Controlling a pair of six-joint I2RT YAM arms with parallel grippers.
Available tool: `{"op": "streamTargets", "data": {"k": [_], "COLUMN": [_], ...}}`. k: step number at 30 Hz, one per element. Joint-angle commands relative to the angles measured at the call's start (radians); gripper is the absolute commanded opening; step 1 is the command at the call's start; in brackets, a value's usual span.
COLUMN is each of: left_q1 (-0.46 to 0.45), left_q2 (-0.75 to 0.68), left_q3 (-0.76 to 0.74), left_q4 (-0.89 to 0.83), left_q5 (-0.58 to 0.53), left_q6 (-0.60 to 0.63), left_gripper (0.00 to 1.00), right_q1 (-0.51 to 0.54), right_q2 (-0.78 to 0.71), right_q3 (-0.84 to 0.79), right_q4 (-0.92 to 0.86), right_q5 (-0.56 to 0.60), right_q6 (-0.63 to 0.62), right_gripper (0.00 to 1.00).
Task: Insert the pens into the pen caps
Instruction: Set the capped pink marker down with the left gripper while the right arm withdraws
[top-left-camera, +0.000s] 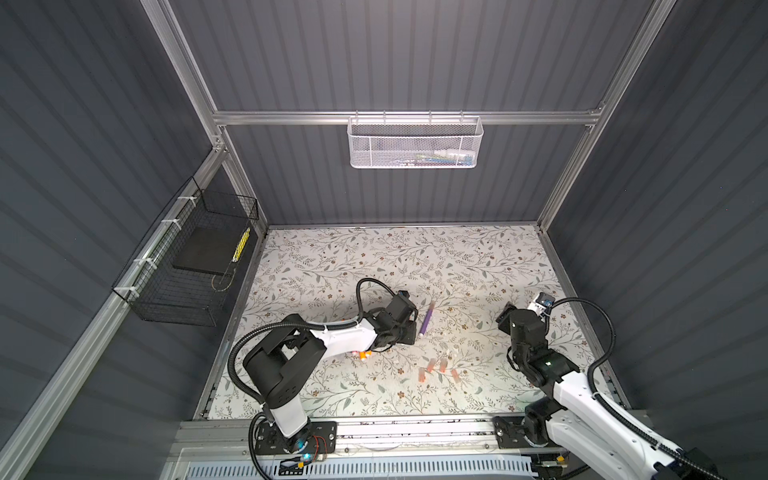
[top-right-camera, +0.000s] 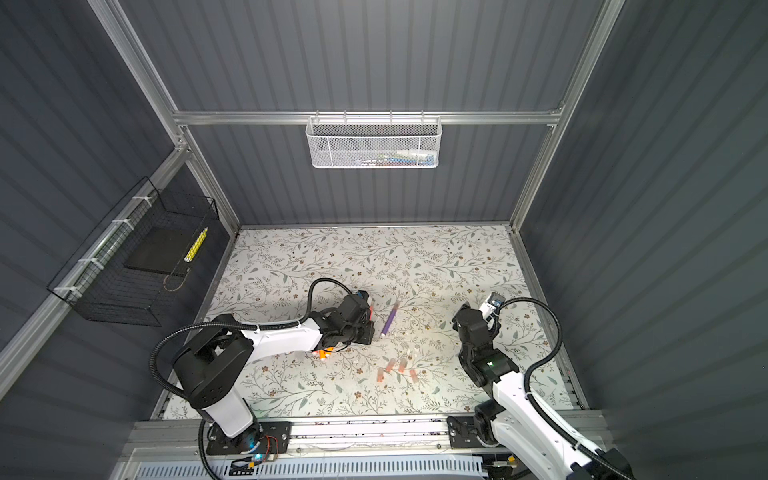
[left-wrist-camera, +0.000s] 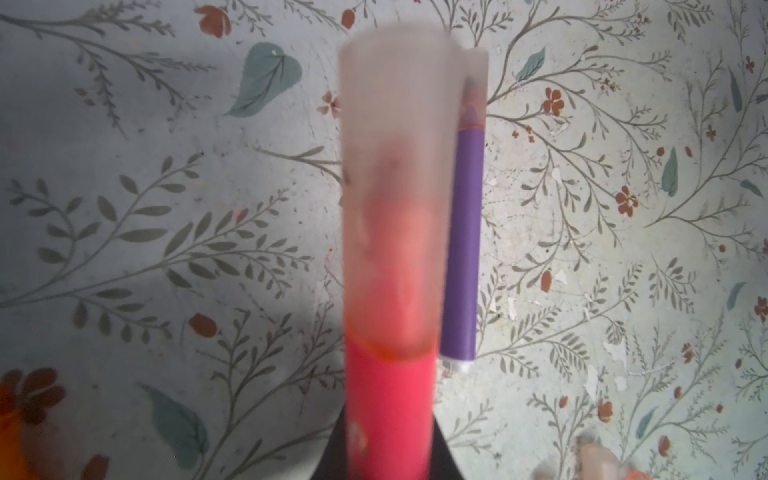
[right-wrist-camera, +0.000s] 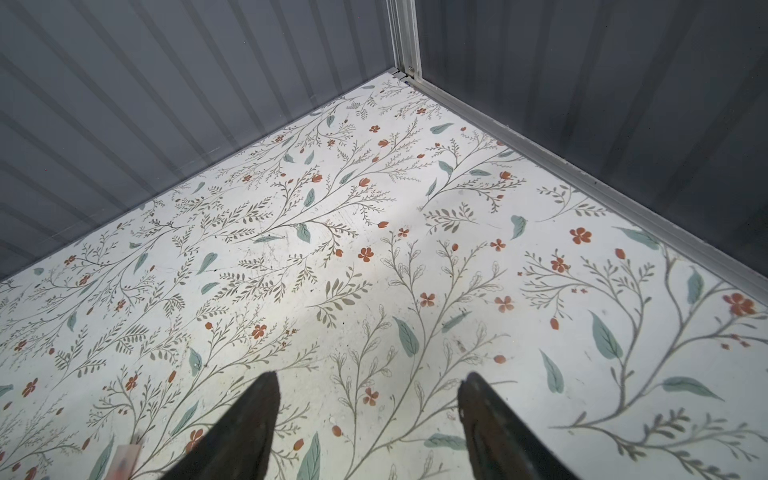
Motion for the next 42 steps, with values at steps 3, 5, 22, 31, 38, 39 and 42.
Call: {"op": "streamTargets", "data": {"k": [3, 5, 22, 31, 38, 39, 42], "left_q1": [0.002, 0.002, 0.002, 0.003, 0.003, 0.003, 0.004], "left_q2": [0.046, 0.049, 0.080, 0.096, 0.053, 0.026, -0.090], "left_q3": [0.049, 0.049, 0.098, 0.141, 0.152, 0.143, 0.101], "left_q4": [-0.013, -0.014, -0.016, -0.026, -0.044, -0.046, -0.071], "left_q5": [0.029, 0.015, 0.031, 0.024, 0.005, -0.013, -0.090], "left_q6": [-0.011, -0.011, 0.005, 0.021, 0.044, 0.051, 0.061], "left_gripper": [0.00, 0.00, 0.21, 0.27, 0.23, 0.24, 0.27], "right_q1": [-0.004, -0.004, -0.004, -0.005, -0.005, -0.005, -0.004], "right_q2": [0.018, 0.020, -0.007, -0.029, -0.050, -0.050, -0.070], "right_q3": [0.018, 0.018, 0.002, -0.007, -0.018, -0.017, 0.078], "right_q4": [0.002, 0.001, 0.000, 0.001, 0.000, 0.001, -0.152], "right_q5": [-0.009, -0.011, -0.016, -0.022, -0.026, -0.028, -0.128], "right_q6": [-0.005, -0.006, -0.003, -0.005, -0.007, -0.007, 0.036], "right_gripper": [0.72, 0.72, 0.74, 0.75, 0.77, 0.77, 0.76]}}
